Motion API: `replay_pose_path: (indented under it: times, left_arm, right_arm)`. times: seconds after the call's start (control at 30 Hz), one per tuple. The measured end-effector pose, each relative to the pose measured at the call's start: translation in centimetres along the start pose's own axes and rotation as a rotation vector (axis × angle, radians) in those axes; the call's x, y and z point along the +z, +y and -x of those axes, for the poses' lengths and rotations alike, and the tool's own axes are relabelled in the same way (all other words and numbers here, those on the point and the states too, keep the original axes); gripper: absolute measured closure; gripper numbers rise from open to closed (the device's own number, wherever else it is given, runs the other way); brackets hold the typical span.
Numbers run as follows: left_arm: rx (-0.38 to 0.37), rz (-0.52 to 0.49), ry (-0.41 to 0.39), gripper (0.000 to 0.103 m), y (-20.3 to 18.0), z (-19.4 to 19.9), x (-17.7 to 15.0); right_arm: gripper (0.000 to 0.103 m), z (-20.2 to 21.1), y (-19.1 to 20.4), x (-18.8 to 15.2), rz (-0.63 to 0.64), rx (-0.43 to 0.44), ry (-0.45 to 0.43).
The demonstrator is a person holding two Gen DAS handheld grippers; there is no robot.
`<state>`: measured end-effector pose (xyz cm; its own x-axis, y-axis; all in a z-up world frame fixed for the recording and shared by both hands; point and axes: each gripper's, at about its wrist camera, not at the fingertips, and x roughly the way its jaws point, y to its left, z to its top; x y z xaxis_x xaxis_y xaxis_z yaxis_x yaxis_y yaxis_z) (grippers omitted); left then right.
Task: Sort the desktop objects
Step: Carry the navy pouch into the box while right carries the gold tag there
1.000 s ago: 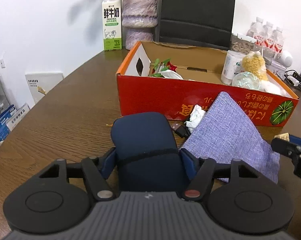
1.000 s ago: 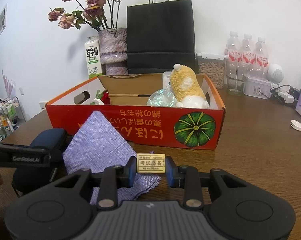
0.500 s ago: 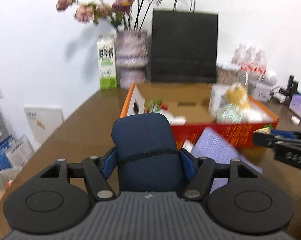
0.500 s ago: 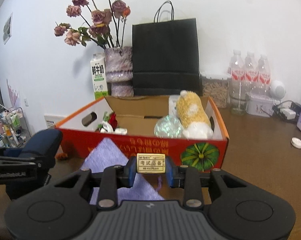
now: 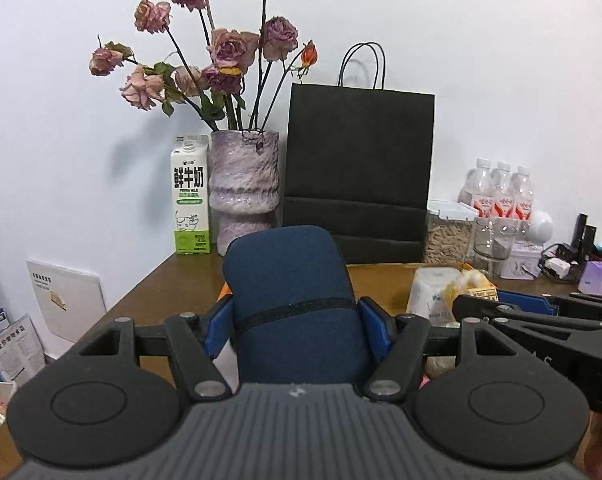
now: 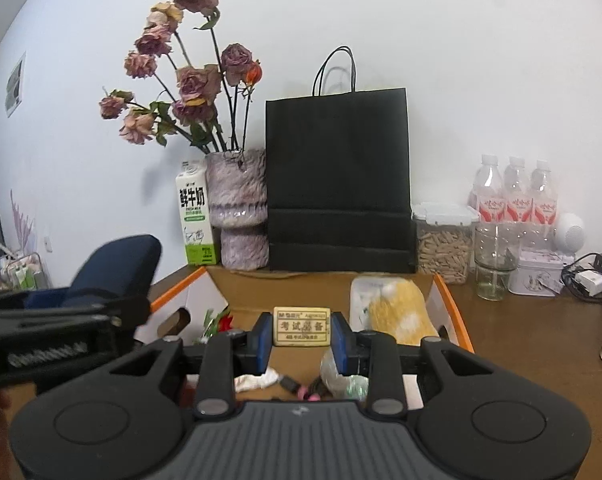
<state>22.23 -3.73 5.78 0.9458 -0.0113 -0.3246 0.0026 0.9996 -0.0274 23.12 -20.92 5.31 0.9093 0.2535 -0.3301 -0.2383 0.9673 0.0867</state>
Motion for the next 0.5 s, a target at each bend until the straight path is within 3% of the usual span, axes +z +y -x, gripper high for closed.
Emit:
replay_pose_path:
  times: [0.23, 0.5]
  left_arm:
    - [0.029, -0.027, 0.038, 0.036, -0.5, -4.3, -1.1]
    - [-0.004, -0.097, 0.014, 0.038, -0.7, -5.1, -2.5]
  right_arm:
    - [0.074, -4.0, -0.2, -0.4, -0.01, -0.006, 0.041]
    - [0.074, -6.4, -0.6, -2.2, 0.005, 0.001, 0.094]
